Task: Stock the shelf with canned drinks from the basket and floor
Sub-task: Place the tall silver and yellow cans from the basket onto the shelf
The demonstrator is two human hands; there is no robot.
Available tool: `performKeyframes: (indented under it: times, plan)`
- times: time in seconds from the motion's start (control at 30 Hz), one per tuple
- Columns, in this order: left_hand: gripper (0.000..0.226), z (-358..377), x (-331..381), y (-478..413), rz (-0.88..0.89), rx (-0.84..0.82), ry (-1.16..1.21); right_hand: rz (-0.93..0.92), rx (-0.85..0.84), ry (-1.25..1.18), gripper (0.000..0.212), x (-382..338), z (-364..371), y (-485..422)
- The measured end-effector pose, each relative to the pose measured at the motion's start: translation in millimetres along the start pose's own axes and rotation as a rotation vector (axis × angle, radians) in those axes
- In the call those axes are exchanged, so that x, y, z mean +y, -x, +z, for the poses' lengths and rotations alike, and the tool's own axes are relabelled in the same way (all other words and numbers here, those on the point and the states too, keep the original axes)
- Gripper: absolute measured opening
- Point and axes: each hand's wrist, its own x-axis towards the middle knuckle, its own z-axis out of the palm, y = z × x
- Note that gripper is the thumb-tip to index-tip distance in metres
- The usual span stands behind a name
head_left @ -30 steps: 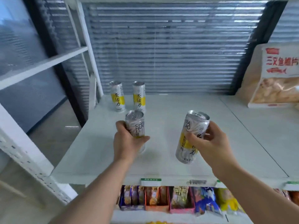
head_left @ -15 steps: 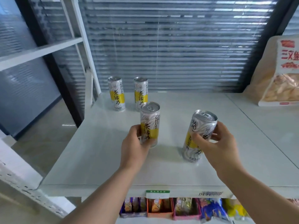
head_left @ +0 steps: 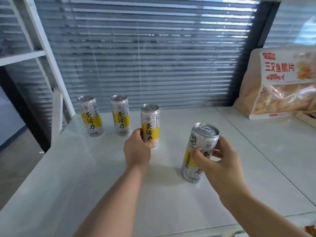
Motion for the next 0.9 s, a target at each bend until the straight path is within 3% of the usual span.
performKeyframes:
  times: [0.37, 0.67, 0.9]
  plan:
    - [0.036, 39.0, 8.1, -42.5, 0.007, -0.002, -0.041, 0.024, 0.119, 0.057, 0.025, 13.3, -14.0, -46.9]
    - [0.029, 41.4, 11.3, -42.0, -0.006, 0.017, -0.072, 0.034, 0.086, 0.077, 0.027, 18.4, -4.9, -48.2]
    - [0.026, 45.7, 12.9, -43.3, -0.029, 0.045, -0.078, 0.029, 0.045, 0.069, 0.04, 24.0, -3.3, -42.9]
